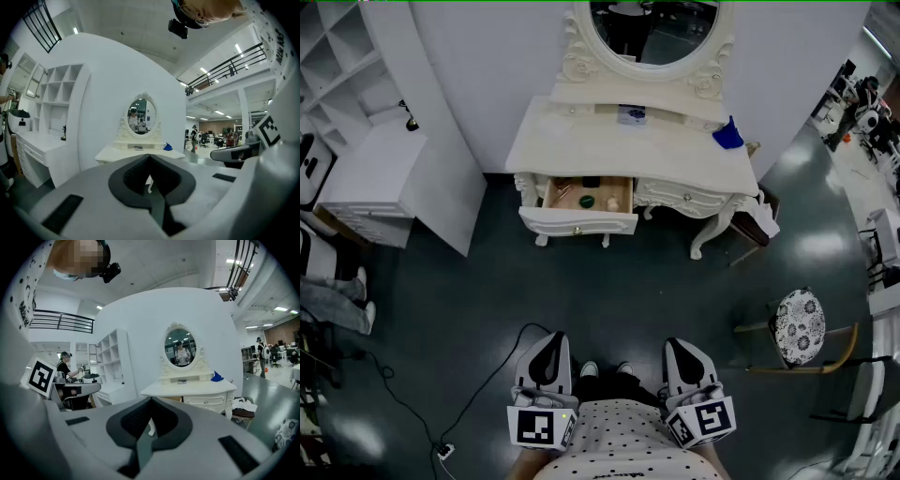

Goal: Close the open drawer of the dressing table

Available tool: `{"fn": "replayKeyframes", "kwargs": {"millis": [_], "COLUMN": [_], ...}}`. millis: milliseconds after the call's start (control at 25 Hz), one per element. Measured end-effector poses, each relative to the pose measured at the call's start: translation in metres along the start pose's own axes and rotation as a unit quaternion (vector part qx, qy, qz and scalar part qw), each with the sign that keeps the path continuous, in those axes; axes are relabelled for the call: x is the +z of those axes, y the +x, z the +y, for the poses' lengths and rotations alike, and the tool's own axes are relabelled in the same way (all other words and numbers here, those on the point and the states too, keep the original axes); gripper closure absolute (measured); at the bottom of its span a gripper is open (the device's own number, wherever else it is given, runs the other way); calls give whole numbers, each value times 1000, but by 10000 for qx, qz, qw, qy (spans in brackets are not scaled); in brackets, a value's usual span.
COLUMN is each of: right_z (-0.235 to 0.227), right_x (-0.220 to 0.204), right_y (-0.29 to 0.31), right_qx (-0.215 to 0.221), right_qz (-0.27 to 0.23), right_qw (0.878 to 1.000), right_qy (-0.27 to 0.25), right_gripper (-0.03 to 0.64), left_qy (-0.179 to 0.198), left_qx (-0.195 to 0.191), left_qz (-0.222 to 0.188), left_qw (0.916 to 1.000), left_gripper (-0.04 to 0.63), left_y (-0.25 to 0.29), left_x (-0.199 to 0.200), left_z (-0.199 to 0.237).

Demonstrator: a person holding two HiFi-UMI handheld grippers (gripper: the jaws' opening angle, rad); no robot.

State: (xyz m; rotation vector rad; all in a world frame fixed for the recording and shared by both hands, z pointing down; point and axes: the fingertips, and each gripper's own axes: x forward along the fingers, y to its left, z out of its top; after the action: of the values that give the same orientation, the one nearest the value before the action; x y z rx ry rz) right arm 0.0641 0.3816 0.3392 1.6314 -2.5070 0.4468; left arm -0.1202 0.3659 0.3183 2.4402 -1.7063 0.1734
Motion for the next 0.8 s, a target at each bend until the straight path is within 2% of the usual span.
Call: {"fn": "replayKeyframes", "kwargs": {"millis": [800], "right_z": [-31], "right_x": [1], "right_y": [-20], "right_qx": [111], "right_qz": [-102], "right_qw": [9999], "right_qy": [-38], "right_gripper": [609], "left_qy": [86], "left_qx": [155], "left_qz": [-135], "left_qw": [9998], "left_gripper": [586], "left_y": [6], "left_x": [6], "left_z": [-29]}}
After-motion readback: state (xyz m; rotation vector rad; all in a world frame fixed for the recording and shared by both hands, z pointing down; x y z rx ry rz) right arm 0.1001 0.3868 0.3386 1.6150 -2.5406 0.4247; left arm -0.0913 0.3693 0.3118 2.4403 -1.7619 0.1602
